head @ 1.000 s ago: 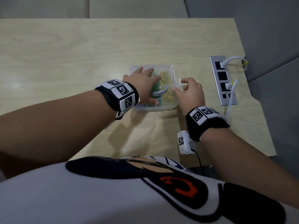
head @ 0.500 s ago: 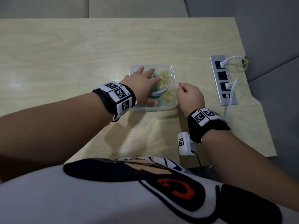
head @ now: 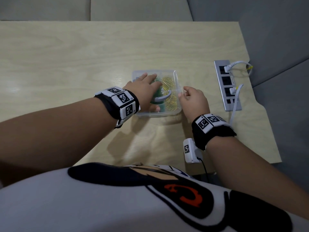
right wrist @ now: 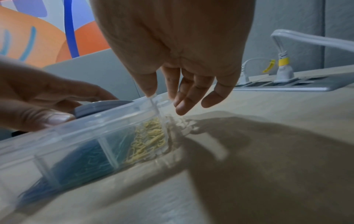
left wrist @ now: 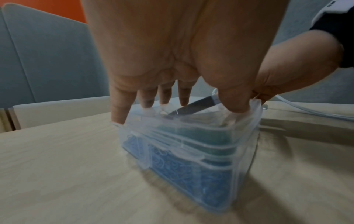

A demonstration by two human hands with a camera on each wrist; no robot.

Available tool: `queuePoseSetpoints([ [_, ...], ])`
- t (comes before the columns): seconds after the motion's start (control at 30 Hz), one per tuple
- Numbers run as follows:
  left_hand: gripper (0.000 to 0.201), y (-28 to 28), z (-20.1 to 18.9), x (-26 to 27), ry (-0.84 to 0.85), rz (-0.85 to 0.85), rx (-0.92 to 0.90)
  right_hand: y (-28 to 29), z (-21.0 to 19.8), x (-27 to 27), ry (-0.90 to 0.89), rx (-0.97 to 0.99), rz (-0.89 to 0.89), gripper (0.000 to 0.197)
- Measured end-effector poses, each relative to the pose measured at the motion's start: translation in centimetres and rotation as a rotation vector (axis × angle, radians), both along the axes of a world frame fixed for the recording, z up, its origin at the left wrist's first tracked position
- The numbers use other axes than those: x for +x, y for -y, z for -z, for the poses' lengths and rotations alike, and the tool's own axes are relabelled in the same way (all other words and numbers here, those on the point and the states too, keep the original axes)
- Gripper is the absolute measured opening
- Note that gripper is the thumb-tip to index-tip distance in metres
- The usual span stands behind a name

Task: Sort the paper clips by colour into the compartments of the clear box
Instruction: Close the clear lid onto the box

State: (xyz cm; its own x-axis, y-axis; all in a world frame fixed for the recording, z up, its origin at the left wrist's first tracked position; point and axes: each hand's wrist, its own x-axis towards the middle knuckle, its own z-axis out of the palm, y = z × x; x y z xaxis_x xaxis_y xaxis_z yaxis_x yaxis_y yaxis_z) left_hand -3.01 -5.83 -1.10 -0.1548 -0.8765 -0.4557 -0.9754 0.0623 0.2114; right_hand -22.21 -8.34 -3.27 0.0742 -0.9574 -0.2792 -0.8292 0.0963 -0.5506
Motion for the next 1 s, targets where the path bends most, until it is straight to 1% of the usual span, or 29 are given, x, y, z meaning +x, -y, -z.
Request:
queuePoseSetpoints([
  [0.07, 0.091, 0.0, 0.0, 0.0, -0.002, -0.001, -0.005, -0.4, 0.0, 0.1, 0.010, 0.004, -0.006, 0.050],
  [0.17, 0.091, 0.0, 0.0, 0.1, 0.011, 0.001, -0.016, -0.5, 0.1, 0.3, 0.067, 0.011, 0.064, 0.056],
  [0.23, 0.091, 0.1, -0.1, 0.2, 0.029, 0.007, -0.017, -0.5, 0.2, 0.6, 0.044, 0.014, 0.070, 0.049],
  [0.3, 0.090, 0.2, -0.1, 0.1, 0.044, 0.016, -0.007, -0.6, 0.2, 0.8, 0.008, -0.024, 0.058, 0.040],
  [0.37, 0.088, 0.2, -0.2, -0.1, 0.057, 0.025, 0.008, -0.6, 0.0, 1.0, -0.034, -0.069, 0.048, 0.036],
  [0.57, 0.088, 0.2, -0.2, -0.1, 0.064, 0.034, 0.040, -1.1, -1.1, 1.3, -0.204, -0.201, -0.119, 0.025],
  [0.67, 0.087, 0.1, -0.3, -0.2, 0.072, 0.034, 0.046, -1.0, -1.3, 1.5, -0.242, -0.197, -0.157, 0.025],
  [0.8, 0.087, 0.5, -0.8, -0.2, 0.057, 0.050, 0.035, -0.9, -1.7, 1.5, -0.255, -0.167, -0.163, 0.026],
  [0.87, 0.083, 0.7, -1.6, 0.6, -0.023, 0.004, -0.001, -0.9, -1.8, 1.6, -0.264, -0.153, -0.159, 0.026],
  [0.9, 0.083, 0.7, -2.0, 1.1, -0.064, -0.055, -0.032, -0.9, -1.8, 1.6, -0.270, -0.146, -0.156, 0.026],
  [0.93, 0.086, 0.7, -2.1, 1.8, -0.075, -0.137, -0.060, -0.9, -1.9, 1.7, -0.278, -0.136, -0.151, 0.026],
  [1.0, 0.092, 0.4, -2.2, 3.3, -0.028, -0.333, -0.080, -0.8, -1.9, 1.9, -0.288, -0.112, -0.128, 0.026],
])
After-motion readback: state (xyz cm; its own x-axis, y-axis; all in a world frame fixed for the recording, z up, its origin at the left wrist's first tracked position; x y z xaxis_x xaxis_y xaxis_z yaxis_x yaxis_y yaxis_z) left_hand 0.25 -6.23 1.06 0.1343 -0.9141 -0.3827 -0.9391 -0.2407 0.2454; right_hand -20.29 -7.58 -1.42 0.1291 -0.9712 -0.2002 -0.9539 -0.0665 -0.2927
